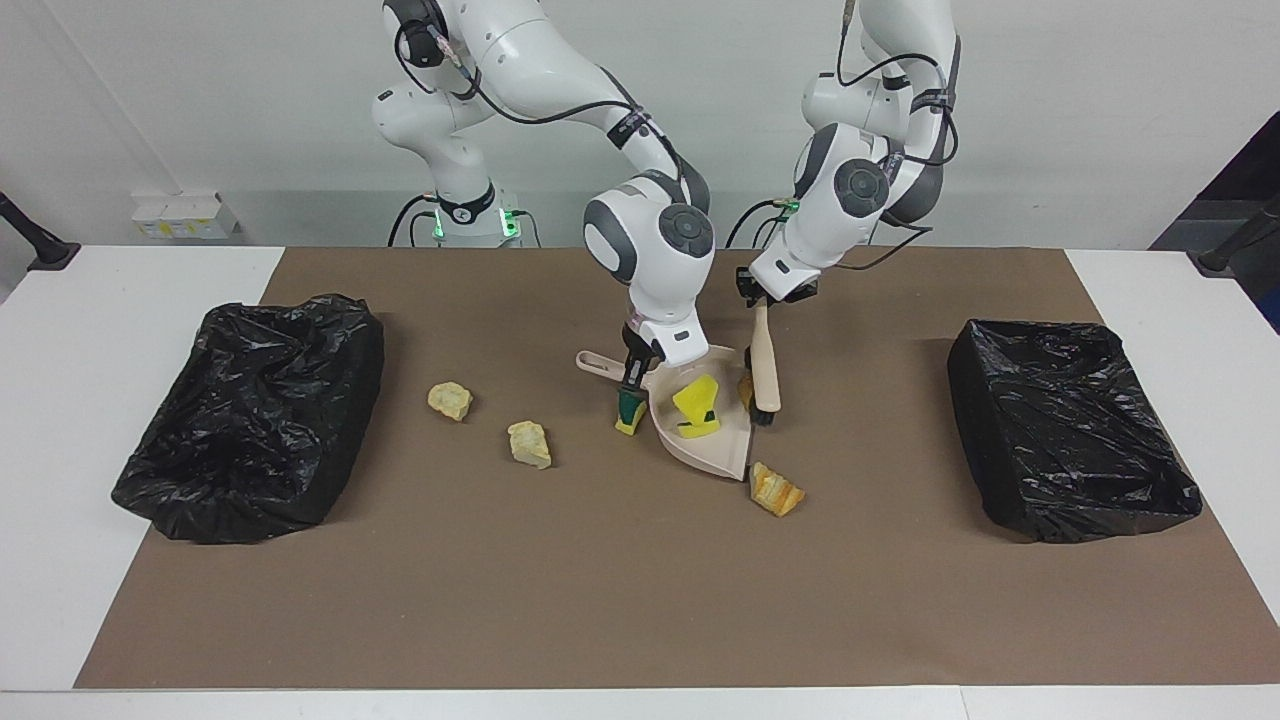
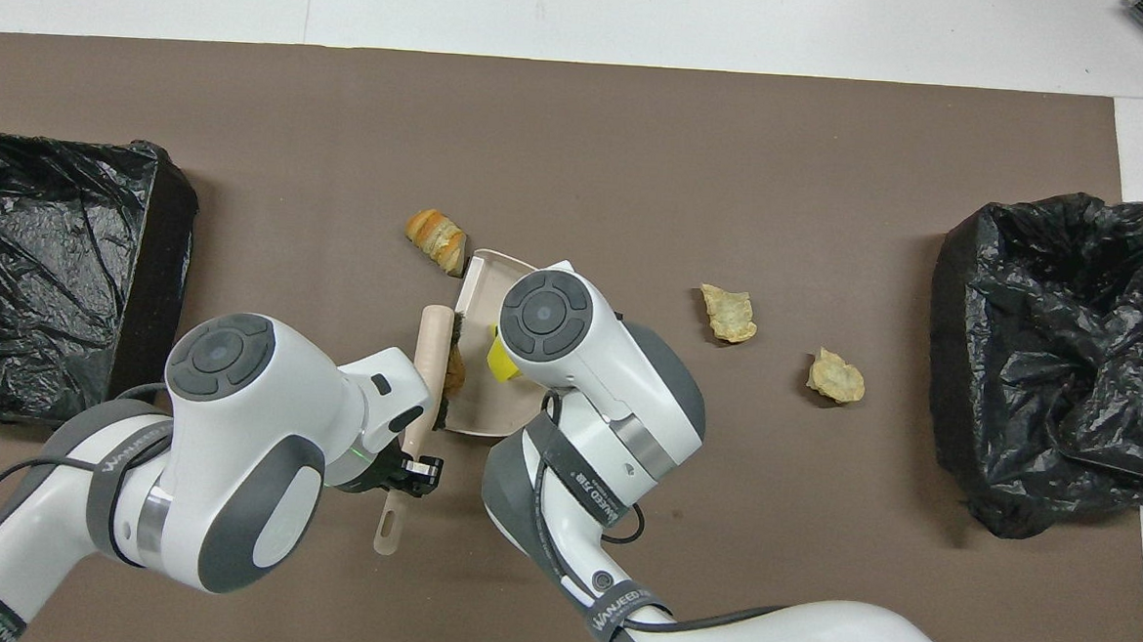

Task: Sweep and dump trash in bin

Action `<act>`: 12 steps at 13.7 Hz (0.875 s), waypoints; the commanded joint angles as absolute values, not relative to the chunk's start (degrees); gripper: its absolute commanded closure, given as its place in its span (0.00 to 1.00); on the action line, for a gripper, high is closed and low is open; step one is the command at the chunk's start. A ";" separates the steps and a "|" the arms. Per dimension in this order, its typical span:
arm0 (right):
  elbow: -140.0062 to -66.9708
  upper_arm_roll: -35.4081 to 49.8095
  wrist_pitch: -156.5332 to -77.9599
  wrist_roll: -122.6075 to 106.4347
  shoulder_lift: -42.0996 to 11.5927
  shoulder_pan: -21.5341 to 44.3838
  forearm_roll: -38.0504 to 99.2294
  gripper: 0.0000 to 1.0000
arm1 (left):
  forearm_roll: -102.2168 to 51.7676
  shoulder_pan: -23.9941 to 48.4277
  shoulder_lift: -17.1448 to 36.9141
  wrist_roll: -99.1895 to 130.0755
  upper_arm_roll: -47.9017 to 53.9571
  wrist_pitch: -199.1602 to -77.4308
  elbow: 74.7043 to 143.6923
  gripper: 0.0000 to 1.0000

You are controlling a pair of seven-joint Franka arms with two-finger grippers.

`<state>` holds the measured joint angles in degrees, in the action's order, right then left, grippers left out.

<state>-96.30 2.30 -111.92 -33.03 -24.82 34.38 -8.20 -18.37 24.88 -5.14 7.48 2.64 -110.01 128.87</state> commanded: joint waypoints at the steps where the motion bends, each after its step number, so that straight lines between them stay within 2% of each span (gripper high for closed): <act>1: -97.73 2.46 -111.44 -33.75 -24.79 34.36 -9.23 1.00 | -21.35 20.85 -5.89 1.77 1.67 -100.94 123.16 1.00; 3: -97.73 2.46 -111.10 -33.23 -24.79 34.37 -9.14 1.00 | -21.88 17.41 -5.89 -1.74 1.67 -97.30 119.72 1.00; 7: -97.65 2.55 -111.71 -31.46 -24.87 34.37 -9.14 1.00 | -13.57 13.29 -3.96 -14.66 1.32 -103.44 117.79 1.00; 8: -97.65 2.46 -111.71 -31.46 -24.87 34.37 -9.14 1.00 | -11.36 12.40 -1.87 -17.46 1.32 -103.19 115.60 1.00; 12: -96.77 2.46 -107.60 -33.47 -24.70 34.02 -12.02 1.00 | -5.10 11.69 14.21 -20.04 1.32 -101.78 99.44 1.00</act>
<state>-96.51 2.24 -110.77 -32.83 -24.82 34.38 -8.84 -7.60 11.82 4.66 -19.12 0.87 -103.24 109.83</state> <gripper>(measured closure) 0.674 0.740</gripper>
